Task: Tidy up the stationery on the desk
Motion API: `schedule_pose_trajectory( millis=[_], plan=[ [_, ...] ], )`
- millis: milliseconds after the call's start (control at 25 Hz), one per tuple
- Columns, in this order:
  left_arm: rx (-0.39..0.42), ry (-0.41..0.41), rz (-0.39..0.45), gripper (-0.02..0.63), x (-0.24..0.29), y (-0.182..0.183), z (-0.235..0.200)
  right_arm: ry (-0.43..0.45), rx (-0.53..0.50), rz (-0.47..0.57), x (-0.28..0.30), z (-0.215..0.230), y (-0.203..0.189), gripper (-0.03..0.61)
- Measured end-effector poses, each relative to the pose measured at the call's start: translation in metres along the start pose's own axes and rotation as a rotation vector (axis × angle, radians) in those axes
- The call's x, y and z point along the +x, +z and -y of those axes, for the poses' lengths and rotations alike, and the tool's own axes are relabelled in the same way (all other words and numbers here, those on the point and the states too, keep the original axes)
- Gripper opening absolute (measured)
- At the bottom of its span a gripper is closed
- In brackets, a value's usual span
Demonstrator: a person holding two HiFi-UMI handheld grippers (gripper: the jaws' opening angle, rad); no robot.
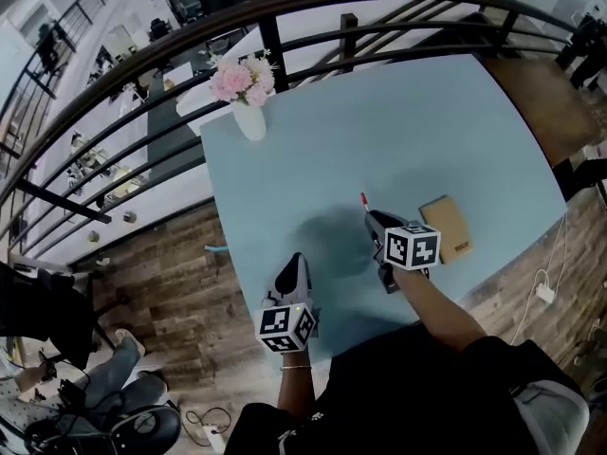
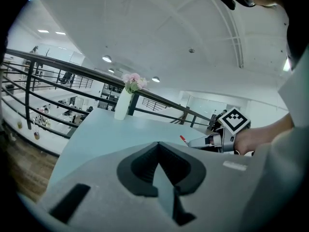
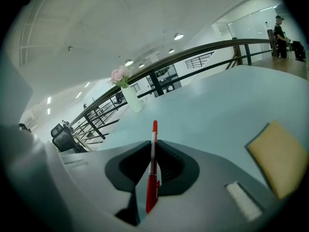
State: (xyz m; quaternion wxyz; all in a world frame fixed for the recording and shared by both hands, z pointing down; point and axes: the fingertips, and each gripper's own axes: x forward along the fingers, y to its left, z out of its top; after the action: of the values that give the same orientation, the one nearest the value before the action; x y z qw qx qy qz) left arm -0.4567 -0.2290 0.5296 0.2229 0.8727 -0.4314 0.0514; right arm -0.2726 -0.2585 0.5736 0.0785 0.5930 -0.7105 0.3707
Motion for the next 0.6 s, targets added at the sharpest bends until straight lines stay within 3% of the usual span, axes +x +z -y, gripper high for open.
schedule_pose_trajectory(
  millis=[600],
  plan=[
    [0.031,-0.025,-0.026,-0.003,0.034,-0.009,0.061,-0.005,-0.010,0.041,-0.044,0.063,0.018,0.046]
  ],
)
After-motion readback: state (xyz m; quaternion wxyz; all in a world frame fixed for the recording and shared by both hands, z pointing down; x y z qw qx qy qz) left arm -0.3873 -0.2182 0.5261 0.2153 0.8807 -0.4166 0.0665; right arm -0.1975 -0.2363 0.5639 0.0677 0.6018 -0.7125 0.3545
